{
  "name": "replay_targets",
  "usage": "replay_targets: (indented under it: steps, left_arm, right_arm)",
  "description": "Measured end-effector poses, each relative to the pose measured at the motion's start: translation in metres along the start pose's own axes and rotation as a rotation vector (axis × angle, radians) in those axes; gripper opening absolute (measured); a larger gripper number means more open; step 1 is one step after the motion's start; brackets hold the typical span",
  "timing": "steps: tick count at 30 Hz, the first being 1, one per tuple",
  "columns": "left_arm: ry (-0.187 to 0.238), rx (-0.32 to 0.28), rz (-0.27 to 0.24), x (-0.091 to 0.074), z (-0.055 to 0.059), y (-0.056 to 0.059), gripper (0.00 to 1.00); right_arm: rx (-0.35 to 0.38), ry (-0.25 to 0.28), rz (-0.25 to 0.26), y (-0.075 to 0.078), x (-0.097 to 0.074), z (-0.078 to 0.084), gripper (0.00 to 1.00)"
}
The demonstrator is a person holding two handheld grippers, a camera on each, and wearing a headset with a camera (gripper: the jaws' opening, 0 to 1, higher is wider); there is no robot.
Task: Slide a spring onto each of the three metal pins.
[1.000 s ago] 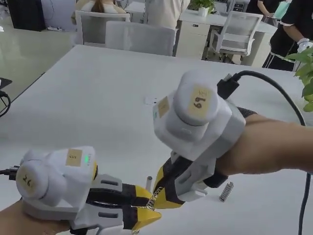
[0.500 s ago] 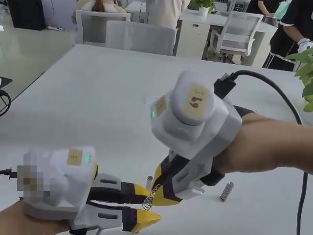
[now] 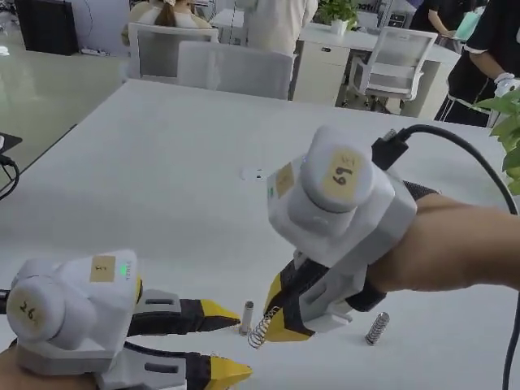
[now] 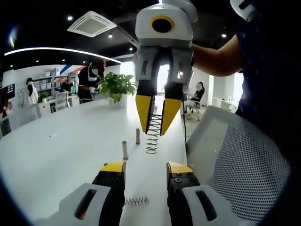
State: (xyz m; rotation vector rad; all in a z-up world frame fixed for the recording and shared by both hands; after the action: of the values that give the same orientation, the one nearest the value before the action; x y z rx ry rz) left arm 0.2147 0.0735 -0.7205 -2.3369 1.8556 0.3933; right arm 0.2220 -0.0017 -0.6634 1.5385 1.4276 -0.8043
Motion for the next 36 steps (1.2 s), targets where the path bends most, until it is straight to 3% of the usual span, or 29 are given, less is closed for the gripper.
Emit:
replay_targets:
  steps: [19, 36]
  left_arm:
    - [-0.001, -0.037, -0.119, -0.013, 0.014, -0.017, 0.52]
    - [-0.031, -0.042, -0.161, -0.018, 0.027, -0.022, 0.63]
  right_arm:
    - [0.061, -0.020, 0.048, 0.017, -0.015, 0.025, 0.07]
    - [0.135, -0.049, 0.130, 0.044, -0.038, 0.053, 0.07]
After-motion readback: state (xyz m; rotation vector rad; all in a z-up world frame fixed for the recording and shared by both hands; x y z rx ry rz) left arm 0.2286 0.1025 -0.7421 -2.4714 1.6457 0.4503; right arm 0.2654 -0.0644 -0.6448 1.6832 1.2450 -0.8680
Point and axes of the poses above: the centre of the closed fingertips' face, and the gripper's own axes: x roughly forward along the fingers, y roughly to its right, z roughly out of its underside, the point moved 5 cm from there along -x, roughly backward along the fingers, and after that the axes turned 7 degrees about z, right-handed, at the moved point
